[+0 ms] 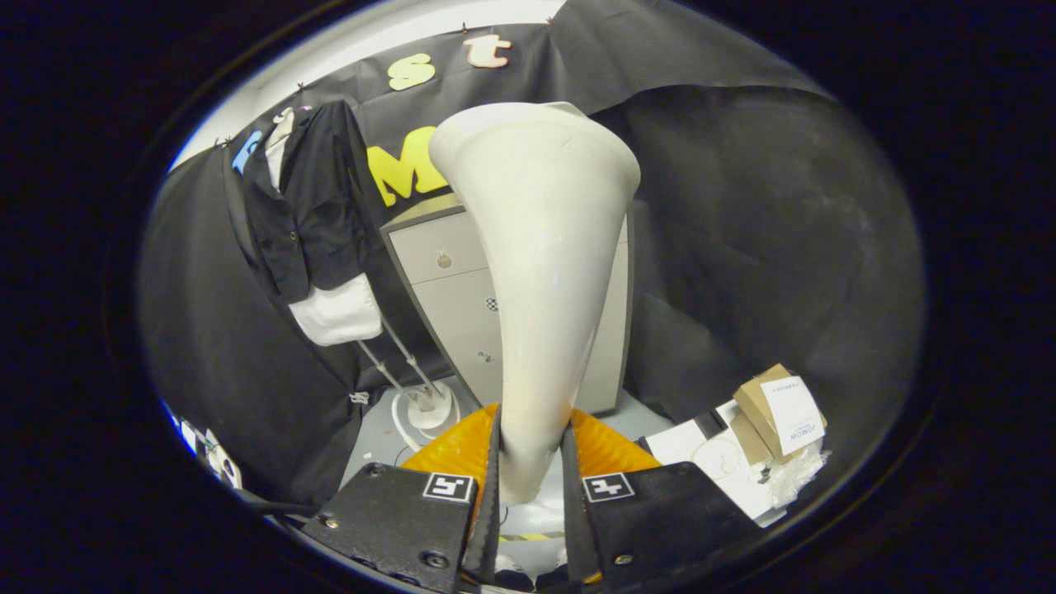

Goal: Iron the clothes twice with a garment steamer, once on the left side and once on the right side.

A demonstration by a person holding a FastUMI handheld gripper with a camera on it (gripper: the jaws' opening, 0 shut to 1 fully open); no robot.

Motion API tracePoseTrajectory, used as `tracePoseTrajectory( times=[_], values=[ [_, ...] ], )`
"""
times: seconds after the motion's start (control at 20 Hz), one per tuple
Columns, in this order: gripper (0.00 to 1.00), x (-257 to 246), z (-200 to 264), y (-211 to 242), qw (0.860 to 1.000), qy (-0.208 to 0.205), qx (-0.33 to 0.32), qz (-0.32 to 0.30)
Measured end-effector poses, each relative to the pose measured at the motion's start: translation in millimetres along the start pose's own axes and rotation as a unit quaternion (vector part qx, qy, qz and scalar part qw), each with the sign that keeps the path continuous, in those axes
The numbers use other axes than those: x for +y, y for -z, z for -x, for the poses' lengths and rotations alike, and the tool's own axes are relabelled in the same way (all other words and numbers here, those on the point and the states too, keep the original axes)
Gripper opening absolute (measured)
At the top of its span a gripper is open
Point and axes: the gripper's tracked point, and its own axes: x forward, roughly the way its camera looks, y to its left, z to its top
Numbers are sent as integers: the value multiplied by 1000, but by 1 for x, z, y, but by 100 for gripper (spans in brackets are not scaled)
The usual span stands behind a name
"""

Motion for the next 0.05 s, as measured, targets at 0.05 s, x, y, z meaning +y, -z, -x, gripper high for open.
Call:
tracePoseTrajectory(
  times=[0.05],
  values=[
    [35,0,2,1,1000,0,-1,-4]
  ],
)
